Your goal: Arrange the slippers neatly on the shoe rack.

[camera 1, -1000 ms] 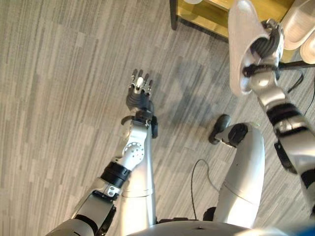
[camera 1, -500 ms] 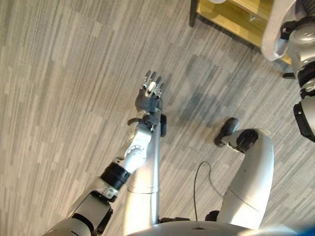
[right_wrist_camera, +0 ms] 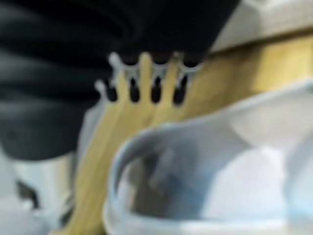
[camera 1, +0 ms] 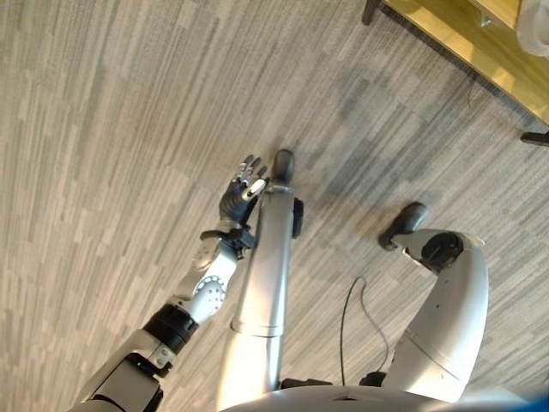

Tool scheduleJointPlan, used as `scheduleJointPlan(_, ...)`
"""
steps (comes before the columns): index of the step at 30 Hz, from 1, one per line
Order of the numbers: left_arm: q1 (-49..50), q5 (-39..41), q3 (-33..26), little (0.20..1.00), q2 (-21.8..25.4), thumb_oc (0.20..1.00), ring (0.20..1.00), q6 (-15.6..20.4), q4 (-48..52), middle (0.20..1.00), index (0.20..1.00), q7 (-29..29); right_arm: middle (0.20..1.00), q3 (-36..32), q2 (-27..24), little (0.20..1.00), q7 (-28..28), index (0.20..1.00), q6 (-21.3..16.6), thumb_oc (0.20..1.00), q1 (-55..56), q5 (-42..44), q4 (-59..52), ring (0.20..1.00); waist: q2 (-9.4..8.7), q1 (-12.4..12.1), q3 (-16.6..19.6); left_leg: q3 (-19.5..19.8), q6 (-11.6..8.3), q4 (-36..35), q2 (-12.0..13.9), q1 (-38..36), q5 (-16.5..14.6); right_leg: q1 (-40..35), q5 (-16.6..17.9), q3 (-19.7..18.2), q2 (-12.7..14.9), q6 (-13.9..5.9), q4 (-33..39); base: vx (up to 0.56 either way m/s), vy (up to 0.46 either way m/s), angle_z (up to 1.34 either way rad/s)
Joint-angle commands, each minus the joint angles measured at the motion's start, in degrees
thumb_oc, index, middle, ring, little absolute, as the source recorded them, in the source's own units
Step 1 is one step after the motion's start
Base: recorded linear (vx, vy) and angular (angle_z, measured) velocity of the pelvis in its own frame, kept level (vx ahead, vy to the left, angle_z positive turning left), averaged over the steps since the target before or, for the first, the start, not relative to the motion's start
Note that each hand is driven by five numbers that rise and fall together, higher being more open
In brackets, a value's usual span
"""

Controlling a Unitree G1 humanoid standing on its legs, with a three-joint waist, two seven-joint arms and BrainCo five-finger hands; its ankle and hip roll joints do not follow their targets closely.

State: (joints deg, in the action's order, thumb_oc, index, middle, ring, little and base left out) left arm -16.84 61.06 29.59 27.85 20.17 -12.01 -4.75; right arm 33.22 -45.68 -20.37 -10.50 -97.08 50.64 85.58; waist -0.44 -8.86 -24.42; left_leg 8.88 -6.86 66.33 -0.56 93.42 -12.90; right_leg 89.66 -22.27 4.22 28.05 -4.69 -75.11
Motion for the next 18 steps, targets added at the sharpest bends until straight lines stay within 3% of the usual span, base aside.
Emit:
scheduleJointPlan(1,5.7,-3.4,2.0,1.0,-0.3,1.0,1.0,-0.9,0.5,1.0,1.0,1.4,1.0,2.6,0.5,1.0,0.2,1.0,-3.4,1.0,-1.1,2.1,2.1,1.0,1.08,0.7,2.5,7.1,-4.5,-7.2,4.0,-3.5,2.6,0.3,3.9,-7.3,-3.4,-5.86,6.2,0.0,0.0,0.0)
scheduleJointPlan(10,3.9,-4.8,3.2,1.0,-0.5,1.0,1.0,-1.2,-0.8,1.0,1.0,1.4,1.0,1.3,1.9,1.0,-0.2,1.0,-3.7,1.0,-0.1,2.2,1.5,1.0,0.7,1.3,2.5,6.8,-4.51,-8.2,4.1,-3.5,3.4,0.3,4.8,-6.9,-3.8,-5.92,7.1,-0.02,0.021,-0.01)
scheduleJointPlan(14,2.6,-4.6,2.1,1.0,-1.0,1.0,1.0,-0.7,-0.8,1.0,1.0,1.1,1.0,1.8,3.1,1.0,0.7,1.0,-3.5,1.0,1.7,0.6,-0.3,1.0,-0.31,2.0,2.5,6.8,-4.53,-8.5,4.3,-3.5,3.8,0.3,5.4,-7.1,-4.4,-5.9,7.6,-0.03,0.022,-0.04)
scheduleJointPlan(18,2.4,-7.7,-0.9,1.0,-1.1,1.0,1.0,1.1,1.7,1.0,1.0,-0.8,1.0,1.6,1.5,1.0,0.9,1.0,-6.0,1.0,4.7,-0.3,-7.1,1.0,-0.65,2.6,2.6,6.9,-4.36,-8.7,4.4,-3.5,4.1,0.3,6.2,-6.8,-4.5,-6.03,8.7,-0.05,0.052,-0.07)
